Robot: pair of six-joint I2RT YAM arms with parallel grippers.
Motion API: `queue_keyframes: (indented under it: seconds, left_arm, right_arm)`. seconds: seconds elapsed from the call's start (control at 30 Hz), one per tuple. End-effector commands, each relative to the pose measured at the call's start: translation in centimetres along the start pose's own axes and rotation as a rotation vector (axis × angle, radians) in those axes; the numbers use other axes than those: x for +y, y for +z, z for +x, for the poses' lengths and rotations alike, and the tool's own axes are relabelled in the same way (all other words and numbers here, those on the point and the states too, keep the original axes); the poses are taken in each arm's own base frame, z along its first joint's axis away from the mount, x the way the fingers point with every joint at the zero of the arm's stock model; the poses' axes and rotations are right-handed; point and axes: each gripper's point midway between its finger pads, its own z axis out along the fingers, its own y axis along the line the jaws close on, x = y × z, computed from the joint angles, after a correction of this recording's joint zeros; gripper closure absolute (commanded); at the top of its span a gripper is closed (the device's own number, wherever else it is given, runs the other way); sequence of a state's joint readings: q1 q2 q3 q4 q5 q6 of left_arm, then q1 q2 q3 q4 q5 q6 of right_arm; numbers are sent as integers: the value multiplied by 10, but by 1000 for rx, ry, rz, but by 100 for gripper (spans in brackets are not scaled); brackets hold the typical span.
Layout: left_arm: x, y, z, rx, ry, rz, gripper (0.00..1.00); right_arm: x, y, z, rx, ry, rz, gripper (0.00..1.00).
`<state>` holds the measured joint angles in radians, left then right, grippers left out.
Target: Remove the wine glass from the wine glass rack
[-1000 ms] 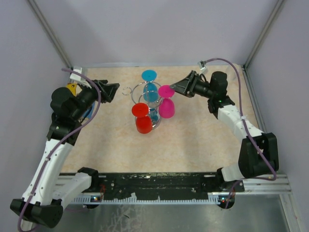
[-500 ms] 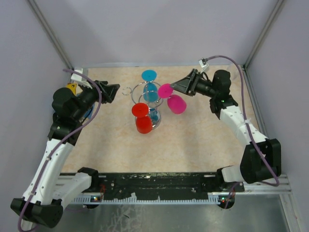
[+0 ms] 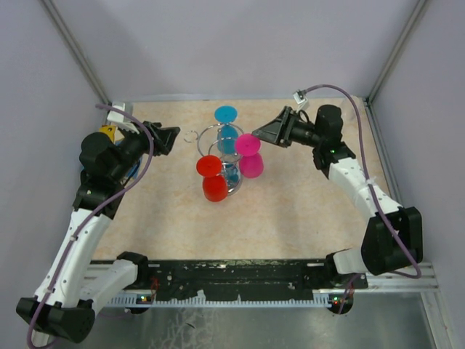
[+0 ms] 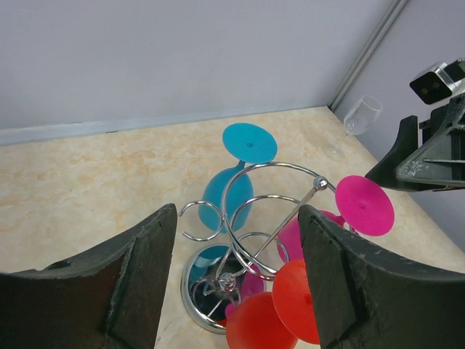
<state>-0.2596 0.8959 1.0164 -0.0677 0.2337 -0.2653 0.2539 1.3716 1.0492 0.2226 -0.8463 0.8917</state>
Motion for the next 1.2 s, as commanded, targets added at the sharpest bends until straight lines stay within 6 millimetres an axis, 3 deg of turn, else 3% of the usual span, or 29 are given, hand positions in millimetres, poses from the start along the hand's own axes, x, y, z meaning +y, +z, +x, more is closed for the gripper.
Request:
queue_keyframes:
  seconds: [0.0, 0.43, 0.57, 0.73, 0.9, 1.0, 1.1, 1.17]
  left_arm:
    - [0, 0, -5, -26, 7, -3, 26]
    - [4, 2, 3, -17, -2, -16, 25]
    - [5, 3, 5, -21, -6, -18, 25]
    - [5, 3, 4, -26, -8, -18, 25]
    - [7, 4, 5, -29, -8, -24, 25]
    - [8, 4, 5, -29, -4, -29, 25]
    - [9, 3, 4, -34, -1, -33, 24]
    - [9, 2, 2, -38, 0, -36, 24]
  right_arm:
    - [23, 4, -3, 22, -48, -51, 47]
    - [18, 1, 6, 70, -34, 19, 47]
    - [14, -1, 7, 84, -35, 55, 63]
    - [6, 0, 11, 114, -29, 91, 70]
    - [3, 5, 15, 136, -28, 106, 71]
    - [2, 8, 18, 148, -29, 107, 82]
    - [2, 10, 17, 150, -28, 104, 100]
    - [4, 10, 16, 146, -29, 101, 100]
